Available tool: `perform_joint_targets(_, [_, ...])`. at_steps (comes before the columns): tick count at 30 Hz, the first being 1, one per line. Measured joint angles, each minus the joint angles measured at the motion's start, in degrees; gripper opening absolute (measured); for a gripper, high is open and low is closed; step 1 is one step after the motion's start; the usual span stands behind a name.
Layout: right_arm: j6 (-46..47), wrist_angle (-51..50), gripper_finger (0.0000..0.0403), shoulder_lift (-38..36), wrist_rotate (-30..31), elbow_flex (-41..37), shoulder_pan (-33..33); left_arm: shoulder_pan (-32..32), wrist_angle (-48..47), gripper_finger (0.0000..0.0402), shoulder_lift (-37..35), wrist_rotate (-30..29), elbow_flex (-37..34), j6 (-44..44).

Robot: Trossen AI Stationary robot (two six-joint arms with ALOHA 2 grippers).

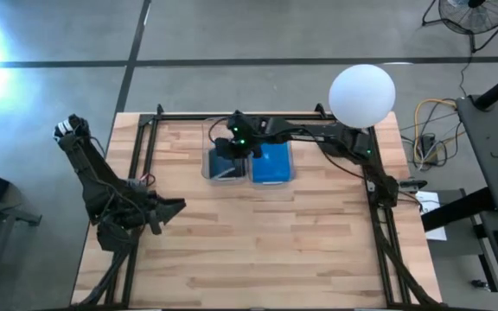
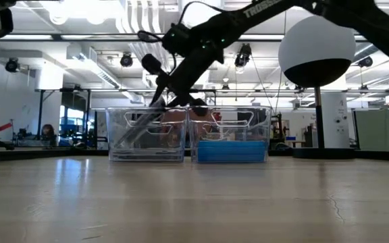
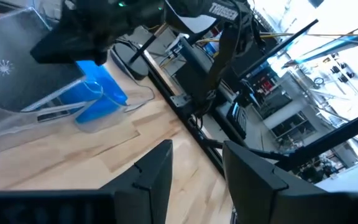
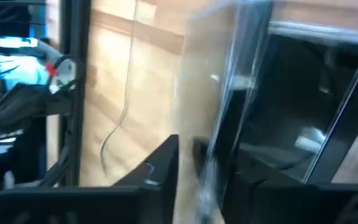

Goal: Pick & place jewel cases by type
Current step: Put the black CD case into the left transparent bin, then return to Home Position

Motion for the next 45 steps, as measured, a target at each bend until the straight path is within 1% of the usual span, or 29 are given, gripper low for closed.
perform_joint_targets(3, [-1.1, -6.7, 0.0122, 2.7, 0.6, 6.5, 0.0, 0.0, -0.4, 0.0124, -0.9, -0.1, 0.0, 0.1])
perform_joint_targets(8, [-6.6, -21.6, 0.0191, 3.9, 7.1, 16.0, 0.7, 0.1, -1.0, 0.0124, -2.8, -1.3, 0.0, 3.9])
perform_joint_targets(11, [-10.2, -31.5, 0.022, 3.3, 12.6, 20.5, 2.0, 1.0, -1.2, 0.0124, -4.8, -1.6, 0.0, 5.9])
perform_joint_targets(13, [-13.0, -39.1, 0.0233, 2.7, 15.4, 23.8, 3.4, 1.7, -1.2, 0.0124, -6.2, -1.7, 0.0, 7.7])
perform_joint_targets(15, [-15.8, -44.5, 0.0243, 1.9, 19.0, 26.4, 5.6, 2.3, -1.2, 0.0124, -7.8, -1.7, 0.0, 10.1])
perform_joint_targets(17, [-19.7, -46.8, 0.0249, 0.5, 21.8, 27.5, 8.5, 2.9, -1.2, 0.0124, -9.6, -1.5, 0.0, 12.4])
perform_joint_targets(21, [-28.1, -43.1, 0.0248, -3.5, 24.3, 27.7, 14.8, 4.6, -1.2, 0.0124, -12.8, 0.8, 0.0, 15.9])
perform_joint_targets(24, [-31.1, -41.2, 0.0239, -5.4, 27.1, 27.5, 19.0, 7.1, -1.1, 0.0124, -14.6, 6.5, 0.0, 19.7])
perform_joint_targets(26, [-32.2, -41.9, 0.0231, -6.8, 28.5, 27.1, 21.2, 10.1, -1.0, 0.0124, -15.3, 12.5, 0.0, 22.4])
perform_joint_targets(28, [-32.8, -42.9, 0.0223, -8.8, 30.5, 26.2, 23.4, 14.4, -0.6, 0.0124, -15.4, 19.5, 0.0, 24.9])
perform_joint_targets(30, [-31.0, -43.4, 0.0215, -11.7, 32.0, 24.3, 25.1, 19.3, 0.5, 0.0124, -15.0, 26.3, 0.0, 27.4])
perform_joint_targets(32, [-28.8, -41.7, 0.0208, -15.6, 32.2, 21.4, 26.2, 24.9, 1.7, 0.0124, -14.3, 33.1, 0.0, 29.7])
perform_joint_targets(33, [-27.9, -40.1, 0.0204, -17.7, 33.2, 19.4, 26.6, 27.5, 2.8, 0.0124, -13.7, 36.5, 0.0, 31.2])
perform_joint_targets(35, [-25.4, -37.9, 0.0198, -21.5, 36.7, 14.1, 27.3, 32.9, 5.3, 0.0124, -12.4, 44.2, 0.0, 35.0])
perform_joint_targets(37, [-21.4, -36.0, 0.0191, -25.7, 39.8, 7.5, 27.4, 37.9, 9.1, 0.0124, -11.2, 53.9, -0.9, 38.2])
perform_joint_targets(40, [-14.6, -31.9, 0.018, -33.3, 42.0, -5.1, 27.4, 45.0, 18.2, 0.0124, -9.1, 66.2, -3.1, 39.0])
perform_joint_targets(42, [-11.8, -26.5, 0.0173, -39.3, 42.5, -13.6, 27.5, 48.8, 21.8, 0.0124, -8.1, 70.1, -5.3, 38.6])
perform_joint_targets(43, [-11.2, -23.3, 0.0169, -42.3, 42.9, -17.5, 27.9, 50.3, 22.7, 0.0124, -7.9, 70.3, -6.2, 38.4])
perform_joint_targets(45, [-10.7, -18.4, 0.0161, -47.6, 45.2, -23.9, 29.0, 52.7, 23.1, 0.0124, -8.5, 68.6, -7.5, 38.1])
